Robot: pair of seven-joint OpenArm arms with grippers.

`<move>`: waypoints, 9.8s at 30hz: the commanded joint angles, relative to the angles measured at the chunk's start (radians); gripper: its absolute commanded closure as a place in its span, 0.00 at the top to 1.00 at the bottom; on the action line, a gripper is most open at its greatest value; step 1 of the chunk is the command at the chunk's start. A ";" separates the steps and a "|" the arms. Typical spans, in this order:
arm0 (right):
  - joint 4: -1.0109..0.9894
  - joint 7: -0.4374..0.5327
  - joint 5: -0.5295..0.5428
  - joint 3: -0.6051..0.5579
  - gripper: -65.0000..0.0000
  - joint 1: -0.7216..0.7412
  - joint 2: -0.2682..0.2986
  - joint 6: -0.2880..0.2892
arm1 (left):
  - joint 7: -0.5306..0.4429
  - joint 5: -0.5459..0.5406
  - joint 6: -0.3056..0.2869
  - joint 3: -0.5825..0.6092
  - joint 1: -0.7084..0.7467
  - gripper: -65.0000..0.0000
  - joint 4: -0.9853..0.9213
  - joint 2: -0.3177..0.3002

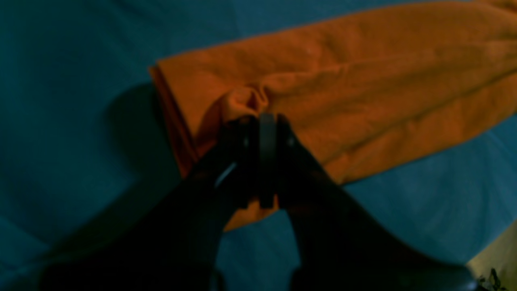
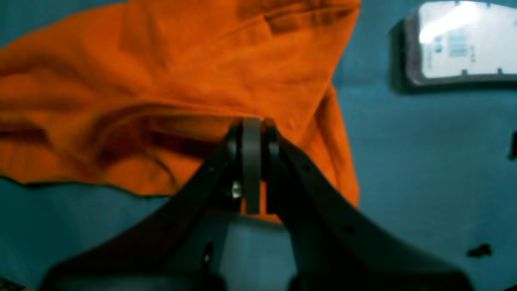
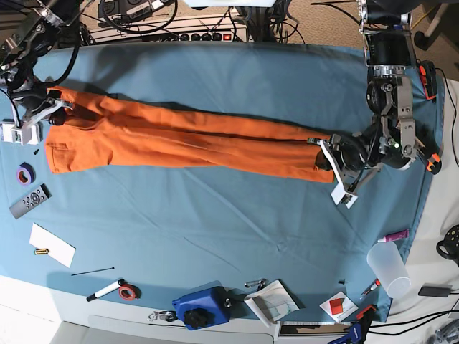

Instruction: Layout the t-shirt on the table in an organized manner, then fold the t-shirt properly

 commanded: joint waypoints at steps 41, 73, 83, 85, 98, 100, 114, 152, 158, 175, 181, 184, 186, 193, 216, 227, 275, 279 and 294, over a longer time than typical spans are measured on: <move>0.018 0.052 0.041 0.006 0.31 0.006 0.020 0.044 | 0.012 -0.046 0.100 -0.003 -0.129 0.00 -0.152 -0.177; 0.018 0.083 0.089 0.006 0.31 0.009 0.020 0.045 | -0.080 0.365 0.208 0.528 -0.034 0.00 0.145 0.173; 0.018 0.089 0.089 0.006 0.31 0.009 0.020 0.045 | -0.127 0.438 0.204 0.556 -0.035 0.52 0.125 0.220; 0.018 0.095 0.090 0.006 0.31 0.009 0.020 0.045 | -0.085 0.430 0.204 0.556 -0.044 0.52 0.134 0.220; 0.018 0.104 0.090 0.006 0.31 0.009 0.021 0.045 | -0.063 0.426 0.254 0.556 -0.057 0.51 0.326 0.261; 0.018 0.100 0.090 0.006 0.31 0.009 0.021 0.045 | -0.034 0.509 0.269 0.556 -0.055 0.51 0.326 0.254; 0.018 0.073 0.193 0.006 0.36 0.011 0.021 0.051 | -0.022 0.638 0.356 0.415 0.026 0.51 0.326 0.152; -0.348 -0.011 0.167 -0.235 0.00 0.137 -0.101 0.057 | -0.037 0.568 0.356 0.416 0.031 0.51 0.326 0.153; -0.340 0.082 0.031 -0.234 0.00 0.184 0.012 0.063 | -0.026 0.568 0.358 0.416 0.074 0.51 0.326 0.153; -0.041 0.000 -0.263 -0.274 0.00 0.323 0.069 -0.060 | 0.011 0.646 0.410 0.347 0.114 0.47 0.326 0.150; 0.084 -0.005 -0.288 -0.385 0.00 0.321 -0.035 -0.068 | 0.011 0.613 0.405 0.156 0.114 0.47 0.326 0.149; 0.090 -0.004 -0.315 -0.480 0.00 0.321 -0.076 -0.075 | 0.001 0.526 0.369 0.068 0.120 0.47 0.326 0.150; 0.091 -0.004 -0.316 -0.547 0.00 0.322 -0.097 -0.076 | -0.005 0.492 0.352 0.024 0.132 0.47 0.326 0.149; 0.134 0.005 -0.316 -0.746 0.00 0.318 -0.132 -0.120 | -0.007 0.481 0.307 -0.067 0.181 0.47 0.326 0.149; 0.136 0.065 -0.455 -1.089 0.28 0.301 -0.132 -0.199 | -0.034 0.455 0.303 -0.074 0.186 0.47 0.326 0.150; 0.288 0.082 -0.282 -1.133 0.28 0.306 -0.155 -0.144 | -0.038 0.422 0.303 -0.074 0.186 0.47 0.326 0.150; -0.216 -0.039 0.142 -0.304 0.07 0.179 -0.079 0.091 | -0.405 0.406 0.193 0.598 -0.054 0.32 -0.110 0.338; -0.216 -0.039 0.142 -0.207 0.07 0.179 -0.079 0.092 | -0.404 0.422 0.195 0.598 -0.063 0.32 -0.220 0.338; -0.216 -0.039 0.145 -0.177 0.07 0.180 -0.068 0.093 | -0.214 0.354 0.188 0.600 -0.066 0.44 0.190 0.344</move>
